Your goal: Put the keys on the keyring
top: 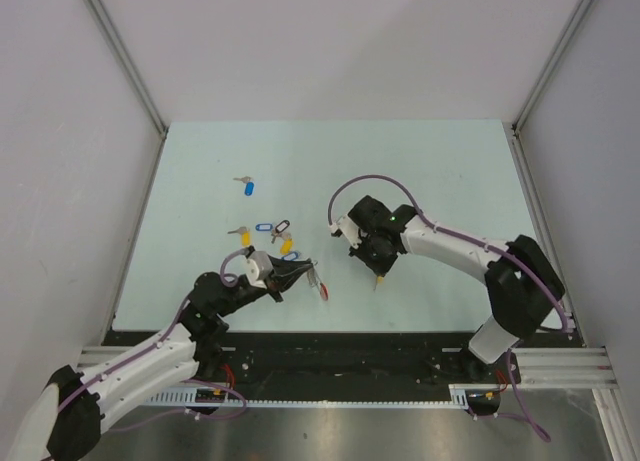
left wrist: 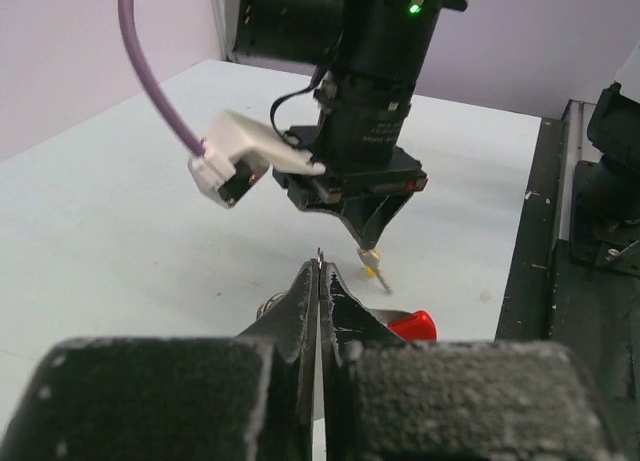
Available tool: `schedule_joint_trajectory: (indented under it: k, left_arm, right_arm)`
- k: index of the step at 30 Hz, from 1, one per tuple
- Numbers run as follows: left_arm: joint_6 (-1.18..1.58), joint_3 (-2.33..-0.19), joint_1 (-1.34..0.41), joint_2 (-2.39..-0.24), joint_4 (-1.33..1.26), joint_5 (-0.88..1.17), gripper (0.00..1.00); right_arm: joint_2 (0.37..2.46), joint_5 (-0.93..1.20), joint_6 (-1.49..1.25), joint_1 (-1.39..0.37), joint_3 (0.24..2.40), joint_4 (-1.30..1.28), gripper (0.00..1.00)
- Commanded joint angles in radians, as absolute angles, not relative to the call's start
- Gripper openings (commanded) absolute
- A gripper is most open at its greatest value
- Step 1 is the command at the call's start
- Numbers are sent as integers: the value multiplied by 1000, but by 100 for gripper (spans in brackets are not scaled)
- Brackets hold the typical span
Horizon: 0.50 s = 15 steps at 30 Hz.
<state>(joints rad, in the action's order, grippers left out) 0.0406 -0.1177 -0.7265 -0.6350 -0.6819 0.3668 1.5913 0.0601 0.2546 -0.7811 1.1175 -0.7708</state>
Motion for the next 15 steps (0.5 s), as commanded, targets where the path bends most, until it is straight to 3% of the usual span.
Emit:
schedule_joint_trajectory:
  k: [1,12,15]
  left_arm:
    - [12,-109,-719,-597,-696,334,1]
    - [11,-109,-719,-600,-693,341,0]
    - [11,-112,-719,-607,-695,345,0]
  right_arm:
    - [1693,0,262,-779,1190,-821,0]
    - [1893,8,324,-805,1331,-724,2]
    - [1894,11,322,-811,1342,-697,12]
